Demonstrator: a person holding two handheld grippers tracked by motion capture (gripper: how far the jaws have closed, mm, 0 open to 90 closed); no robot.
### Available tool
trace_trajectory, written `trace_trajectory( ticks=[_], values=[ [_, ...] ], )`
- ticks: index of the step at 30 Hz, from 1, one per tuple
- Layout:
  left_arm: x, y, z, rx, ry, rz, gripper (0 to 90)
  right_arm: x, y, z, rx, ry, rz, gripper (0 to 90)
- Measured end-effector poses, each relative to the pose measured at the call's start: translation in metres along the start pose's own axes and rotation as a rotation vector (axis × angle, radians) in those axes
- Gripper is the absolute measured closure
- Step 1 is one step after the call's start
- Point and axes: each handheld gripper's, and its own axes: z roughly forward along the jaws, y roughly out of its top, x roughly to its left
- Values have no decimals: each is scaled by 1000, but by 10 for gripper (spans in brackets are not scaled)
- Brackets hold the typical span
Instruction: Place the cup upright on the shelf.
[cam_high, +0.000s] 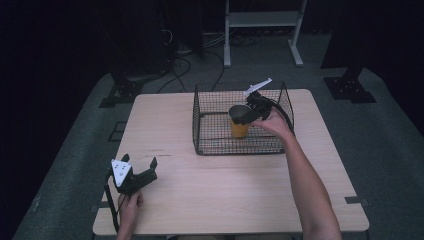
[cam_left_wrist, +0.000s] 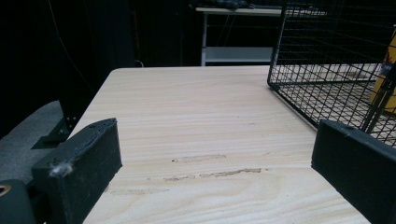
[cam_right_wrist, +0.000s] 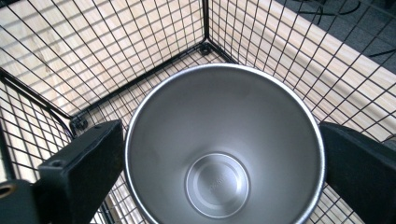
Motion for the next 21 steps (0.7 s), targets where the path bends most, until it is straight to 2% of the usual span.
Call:
trace_trajectory(
  ticks=[1,6,11,16,21],
  values=[
    [0,0,0,-1,0,0,8,0,-1,-2,-22,12,13,21],
    [0,0,0,-2,-1,1,8,0,-2,-8,-51,11,19,21],
    [0,0,0,0,2,-1,8,-4,3,-25,-141,12,54,21],
    [-1,0,1,1,5,4,8,-7,2,-44,-189,21,88,26],
    [-1,0,1,2,6,5,8,-8,0,-56,-225,38,101,44]
  ],
)
